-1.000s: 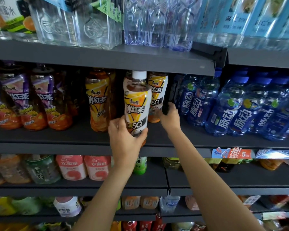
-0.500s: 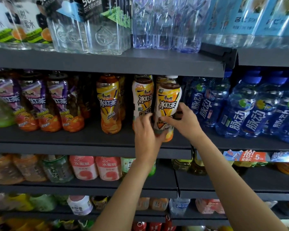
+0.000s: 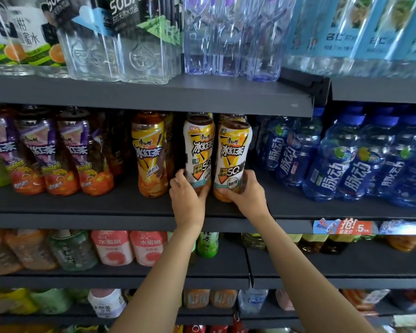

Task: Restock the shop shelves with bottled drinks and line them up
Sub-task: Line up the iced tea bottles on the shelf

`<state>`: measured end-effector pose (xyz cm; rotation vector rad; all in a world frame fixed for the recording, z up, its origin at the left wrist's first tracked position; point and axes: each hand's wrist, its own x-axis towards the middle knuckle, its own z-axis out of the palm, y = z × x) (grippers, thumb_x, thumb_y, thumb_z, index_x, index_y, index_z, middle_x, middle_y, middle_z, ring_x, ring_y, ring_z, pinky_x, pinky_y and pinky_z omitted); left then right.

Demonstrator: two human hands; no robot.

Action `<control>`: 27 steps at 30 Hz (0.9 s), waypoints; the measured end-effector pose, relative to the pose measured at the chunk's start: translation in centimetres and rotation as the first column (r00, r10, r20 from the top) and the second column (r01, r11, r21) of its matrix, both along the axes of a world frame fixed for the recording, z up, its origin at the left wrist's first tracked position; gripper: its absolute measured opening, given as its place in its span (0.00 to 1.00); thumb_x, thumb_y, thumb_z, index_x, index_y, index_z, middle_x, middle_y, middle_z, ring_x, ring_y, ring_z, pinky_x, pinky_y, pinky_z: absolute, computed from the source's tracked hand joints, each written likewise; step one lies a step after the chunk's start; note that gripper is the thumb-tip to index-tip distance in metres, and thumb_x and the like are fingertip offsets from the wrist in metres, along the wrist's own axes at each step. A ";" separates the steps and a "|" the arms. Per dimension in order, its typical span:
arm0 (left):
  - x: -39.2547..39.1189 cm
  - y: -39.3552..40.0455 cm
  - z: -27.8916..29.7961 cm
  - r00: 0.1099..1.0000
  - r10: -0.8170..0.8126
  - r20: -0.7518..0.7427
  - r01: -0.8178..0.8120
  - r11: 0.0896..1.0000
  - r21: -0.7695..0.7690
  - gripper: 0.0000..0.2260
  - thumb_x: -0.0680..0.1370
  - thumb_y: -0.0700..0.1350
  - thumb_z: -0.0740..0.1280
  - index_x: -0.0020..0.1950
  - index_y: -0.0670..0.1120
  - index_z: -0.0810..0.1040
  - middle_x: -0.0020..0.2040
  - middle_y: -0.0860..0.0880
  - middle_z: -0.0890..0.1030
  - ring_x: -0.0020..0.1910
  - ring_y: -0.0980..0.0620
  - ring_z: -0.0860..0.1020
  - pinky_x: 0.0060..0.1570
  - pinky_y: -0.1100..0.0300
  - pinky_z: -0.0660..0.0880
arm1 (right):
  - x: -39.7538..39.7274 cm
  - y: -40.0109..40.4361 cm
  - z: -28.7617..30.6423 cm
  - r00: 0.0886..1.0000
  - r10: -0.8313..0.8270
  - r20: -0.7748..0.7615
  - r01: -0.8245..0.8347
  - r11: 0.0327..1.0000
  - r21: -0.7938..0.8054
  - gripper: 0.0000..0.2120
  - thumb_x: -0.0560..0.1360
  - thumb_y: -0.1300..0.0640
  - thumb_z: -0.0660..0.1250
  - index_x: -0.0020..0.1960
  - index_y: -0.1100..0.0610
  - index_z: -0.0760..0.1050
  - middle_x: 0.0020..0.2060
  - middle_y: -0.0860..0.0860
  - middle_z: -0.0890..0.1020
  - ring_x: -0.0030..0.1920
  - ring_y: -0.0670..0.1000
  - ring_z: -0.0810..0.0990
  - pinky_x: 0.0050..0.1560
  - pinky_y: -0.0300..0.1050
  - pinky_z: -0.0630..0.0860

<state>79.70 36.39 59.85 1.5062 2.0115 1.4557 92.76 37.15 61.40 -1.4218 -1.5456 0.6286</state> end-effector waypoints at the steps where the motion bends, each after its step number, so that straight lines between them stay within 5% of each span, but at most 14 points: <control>1: 0.0 0.1 0.0 1.000 0.000 -0.002 0.000 1.000 0.002 0.29 0.73 0.47 0.71 0.69 0.43 0.62 0.64 0.42 0.69 0.64 0.43 0.68 0.58 0.52 0.69 | -0.2 0.1 0.0 1.000 -0.015 -0.004 0.015 1.000 0.003 0.27 0.67 0.56 0.76 0.59 0.60 0.67 0.57 0.53 0.78 0.52 0.45 0.74 0.40 0.26 0.68; 12: 0.1 -0.6 -0.1 0.999 -0.014 -0.041 0.014 1.000 0.004 0.25 0.74 0.46 0.69 0.66 0.41 0.64 0.61 0.40 0.68 0.62 0.42 0.67 0.58 0.53 0.68 | -1.8 0.4 -0.8 0.993 -0.115 0.000 0.115 0.992 0.041 0.23 0.69 0.56 0.74 0.58 0.59 0.67 0.56 0.55 0.78 0.57 0.54 0.77 0.55 0.50 0.75; 27: 0.1 -1.6 -0.5 0.993 -0.011 -0.115 0.022 0.996 0.089 0.26 0.74 0.45 0.69 0.68 0.38 0.64 0.60 0.37 0.68 0.60 0.40 0.67 0.58 0.49 0.69 | -1.3 0.3 -0.1 0.999 -0.026 0.046 0.031 0.993 -0.117 0.29 0.72 0.55 0.71 0.68 0.60 0.62 0.63 0.57 0.73 0.64 0.56 0.72 0.60 0.47 0.71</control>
